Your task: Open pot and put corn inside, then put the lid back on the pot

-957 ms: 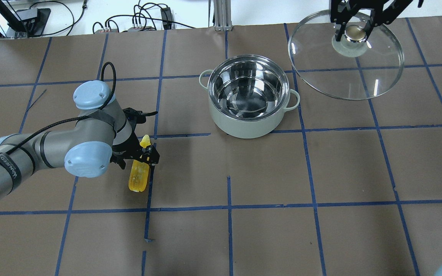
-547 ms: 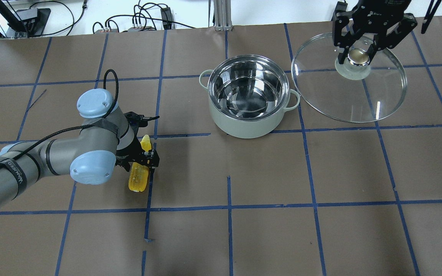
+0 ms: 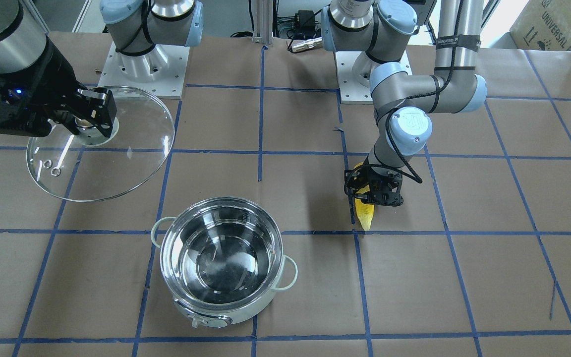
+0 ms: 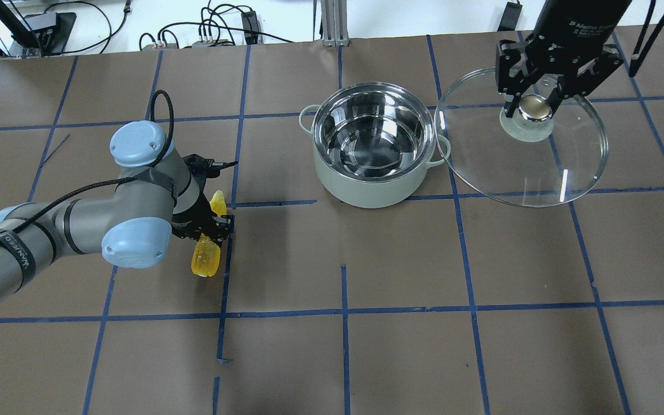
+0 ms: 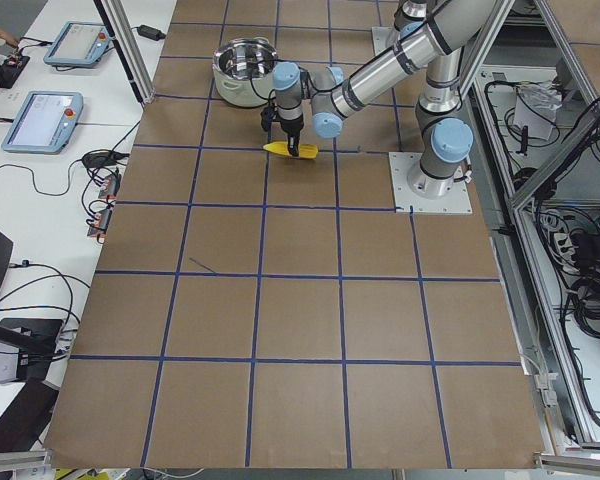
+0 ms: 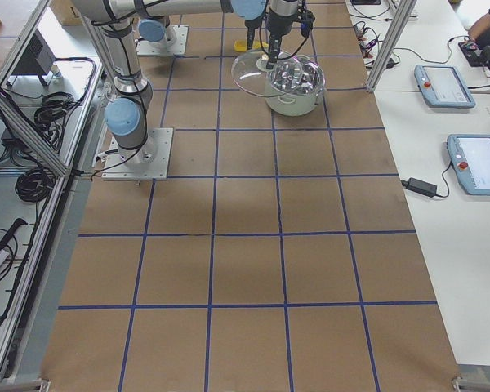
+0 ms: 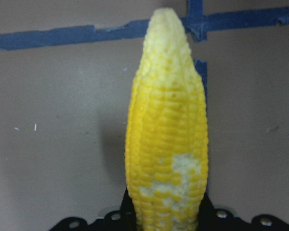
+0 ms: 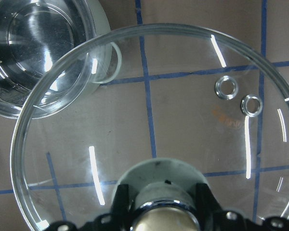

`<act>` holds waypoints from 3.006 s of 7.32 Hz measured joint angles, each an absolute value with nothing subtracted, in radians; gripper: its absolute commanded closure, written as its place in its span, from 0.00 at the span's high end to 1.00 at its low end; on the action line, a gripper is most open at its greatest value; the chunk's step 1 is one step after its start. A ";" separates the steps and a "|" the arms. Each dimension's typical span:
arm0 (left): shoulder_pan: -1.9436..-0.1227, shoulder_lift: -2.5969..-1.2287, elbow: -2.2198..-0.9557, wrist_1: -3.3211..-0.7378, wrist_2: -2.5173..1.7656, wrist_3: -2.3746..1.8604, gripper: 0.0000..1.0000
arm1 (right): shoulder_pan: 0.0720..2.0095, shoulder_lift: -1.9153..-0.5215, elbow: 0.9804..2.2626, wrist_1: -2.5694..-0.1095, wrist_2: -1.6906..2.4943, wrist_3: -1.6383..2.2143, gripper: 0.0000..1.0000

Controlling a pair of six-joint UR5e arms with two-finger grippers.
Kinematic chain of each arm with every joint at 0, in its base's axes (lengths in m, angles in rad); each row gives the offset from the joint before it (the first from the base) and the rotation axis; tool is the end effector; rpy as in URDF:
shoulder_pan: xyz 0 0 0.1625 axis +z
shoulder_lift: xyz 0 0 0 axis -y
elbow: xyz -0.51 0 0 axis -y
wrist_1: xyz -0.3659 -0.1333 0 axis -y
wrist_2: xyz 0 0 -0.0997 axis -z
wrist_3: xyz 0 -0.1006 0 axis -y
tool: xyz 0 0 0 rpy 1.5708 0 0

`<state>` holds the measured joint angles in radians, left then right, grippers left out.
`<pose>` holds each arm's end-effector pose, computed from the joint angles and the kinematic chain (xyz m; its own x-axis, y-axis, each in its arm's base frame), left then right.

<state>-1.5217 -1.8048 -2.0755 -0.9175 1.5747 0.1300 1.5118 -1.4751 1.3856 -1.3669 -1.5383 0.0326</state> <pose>-0.1092 -0.4855 0.3035 -0.9967 0.0807 0.0072 0.0810 0.9931 0.0851 0.1068 -0.5079 0.5916 -0.9951 0.0949 -0.0285 0.0911 0.9892 0.1151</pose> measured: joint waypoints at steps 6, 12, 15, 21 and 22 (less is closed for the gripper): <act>-1.743 -1.971 -1.387 -1.380 1.495 -0.094 0.17 | 1.508 -1.512 1.455 -1.441 -1.550 0.026 0.40; -1.923 -2.230 -1.096 -1.404 1.464 -0.358 0.22 | 1.442 -1.513 1.459 -1.431 -1.552 -0.013 0.40; -1.950 -2.274 -1.087 -1.398 1.465 -0.386 0.99 | 1.436 -1.514 1.460 -1.428 -1.553 -0.017 0.40; -1.935 -2.247 -1.080 -1.417 1.467 -0.381 1.00 | 1.441 -1.517 1.456 -1.427 -1.552 -0.016 0.40; -1.910 -2.210 -1.084 -1.434 1.467 -0.366 1.00 | 1.449 -1.520 1.445 -1.429 -1.553 -0.010 0.40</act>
<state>-1.9101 -2.2100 -1.0839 -1.4337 1.4666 -0.3657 1.4492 -1.5200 1.4451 -1.4287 -1.5525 -0.0097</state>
